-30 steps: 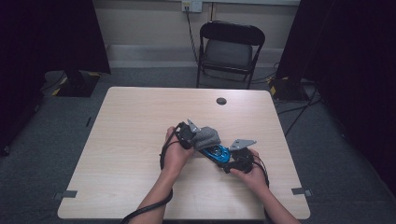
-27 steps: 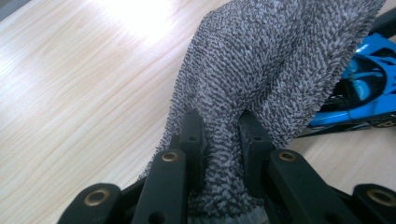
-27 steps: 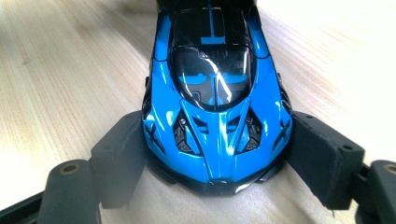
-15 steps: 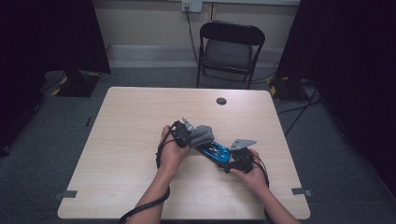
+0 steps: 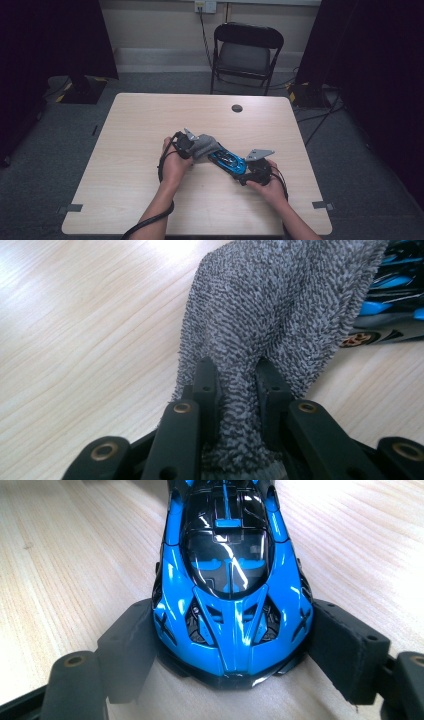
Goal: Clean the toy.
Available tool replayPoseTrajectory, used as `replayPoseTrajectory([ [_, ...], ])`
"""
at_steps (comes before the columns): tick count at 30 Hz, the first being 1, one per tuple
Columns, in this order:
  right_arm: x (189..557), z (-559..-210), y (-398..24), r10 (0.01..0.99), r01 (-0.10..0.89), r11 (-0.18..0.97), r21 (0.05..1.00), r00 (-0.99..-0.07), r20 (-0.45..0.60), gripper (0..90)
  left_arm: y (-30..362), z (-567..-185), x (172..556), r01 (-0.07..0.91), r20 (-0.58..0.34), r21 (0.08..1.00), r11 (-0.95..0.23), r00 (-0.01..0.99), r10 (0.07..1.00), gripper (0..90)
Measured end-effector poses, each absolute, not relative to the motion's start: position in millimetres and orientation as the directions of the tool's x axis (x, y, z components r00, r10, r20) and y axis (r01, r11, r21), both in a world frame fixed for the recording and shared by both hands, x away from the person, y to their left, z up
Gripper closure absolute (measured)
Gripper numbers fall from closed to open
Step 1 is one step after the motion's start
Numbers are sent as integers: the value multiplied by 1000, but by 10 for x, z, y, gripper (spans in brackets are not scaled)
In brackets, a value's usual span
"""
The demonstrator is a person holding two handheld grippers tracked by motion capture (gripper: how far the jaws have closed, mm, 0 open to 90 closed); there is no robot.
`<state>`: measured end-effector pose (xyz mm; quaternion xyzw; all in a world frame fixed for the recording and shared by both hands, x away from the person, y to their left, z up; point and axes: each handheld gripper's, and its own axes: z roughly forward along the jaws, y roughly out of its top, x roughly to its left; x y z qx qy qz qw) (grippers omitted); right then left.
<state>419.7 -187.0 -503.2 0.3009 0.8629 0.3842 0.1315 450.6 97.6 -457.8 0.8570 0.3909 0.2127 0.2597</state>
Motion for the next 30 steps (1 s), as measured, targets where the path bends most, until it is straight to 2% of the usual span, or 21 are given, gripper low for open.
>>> replayPoseTrajectory([
  [21, 4197, -5032, -1870, 620, 418, 523, 742, -784, 5, 232, 1269, -4575, 4504, 594, 198, 586, -551, 554, 808, 755],
  [30, 4197, -5032, -1870, 620, 419, 523, 742, -784, 5, 232, 1398, -4488, 4404, 586, 164, 627, -513, 545, 822, 754],
])
